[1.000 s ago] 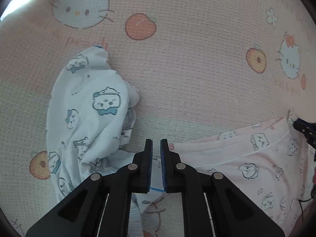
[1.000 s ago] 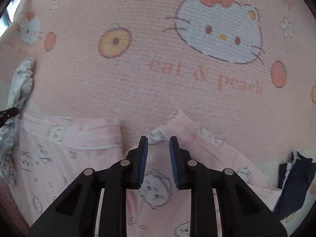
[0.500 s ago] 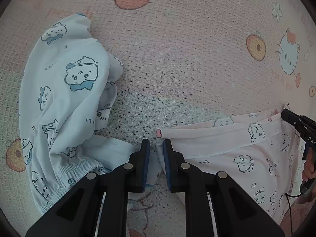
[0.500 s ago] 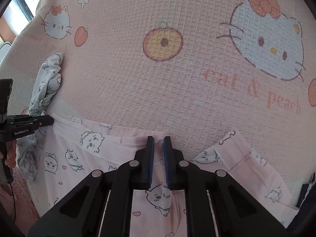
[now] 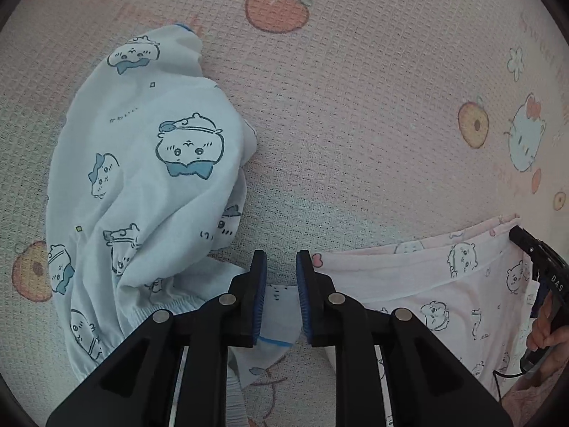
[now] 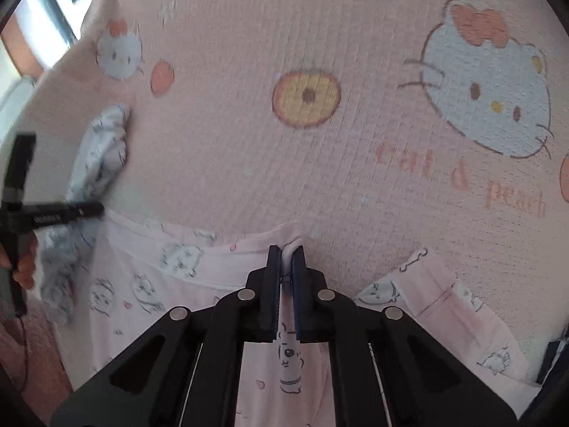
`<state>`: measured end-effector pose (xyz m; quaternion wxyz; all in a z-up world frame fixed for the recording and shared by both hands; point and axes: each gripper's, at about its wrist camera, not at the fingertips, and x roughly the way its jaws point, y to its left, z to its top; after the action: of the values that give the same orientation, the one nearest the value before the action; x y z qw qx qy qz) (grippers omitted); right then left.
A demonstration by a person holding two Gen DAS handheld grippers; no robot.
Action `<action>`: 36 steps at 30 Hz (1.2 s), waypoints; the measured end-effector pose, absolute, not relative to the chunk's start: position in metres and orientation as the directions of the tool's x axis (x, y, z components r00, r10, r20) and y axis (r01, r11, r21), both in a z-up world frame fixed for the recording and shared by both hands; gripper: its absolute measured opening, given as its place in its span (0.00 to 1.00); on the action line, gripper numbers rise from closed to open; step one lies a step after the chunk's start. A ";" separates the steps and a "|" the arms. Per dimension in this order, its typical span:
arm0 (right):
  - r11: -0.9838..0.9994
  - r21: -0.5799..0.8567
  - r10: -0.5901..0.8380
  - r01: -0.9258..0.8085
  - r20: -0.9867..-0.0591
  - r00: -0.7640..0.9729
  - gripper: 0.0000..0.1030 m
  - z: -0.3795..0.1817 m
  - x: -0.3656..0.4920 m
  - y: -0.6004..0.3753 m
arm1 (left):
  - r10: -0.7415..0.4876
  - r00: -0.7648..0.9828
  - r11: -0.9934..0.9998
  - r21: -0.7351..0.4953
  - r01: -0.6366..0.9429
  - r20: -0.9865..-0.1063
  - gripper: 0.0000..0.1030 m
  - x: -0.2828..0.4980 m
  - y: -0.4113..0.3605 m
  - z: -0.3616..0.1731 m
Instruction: Fold clothes
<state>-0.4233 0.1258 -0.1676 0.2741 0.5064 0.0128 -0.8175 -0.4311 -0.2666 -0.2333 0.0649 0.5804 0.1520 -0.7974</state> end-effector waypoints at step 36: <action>-0.862 0.192 -0.363 0.469 -0.879 -0.309 0.07 -0.194 -0.440 0.127 | 0.131 -0.358 -0.972 -0.191 0.137 -0.924 0.11 -0.438 -0.245 -0.280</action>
<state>-0.4403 0.1270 -0.1940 0.2577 0.5284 0.0498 -0.8074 -0.4377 -0.2455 -0.2800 0.0019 0.5664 0.1184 -0.8156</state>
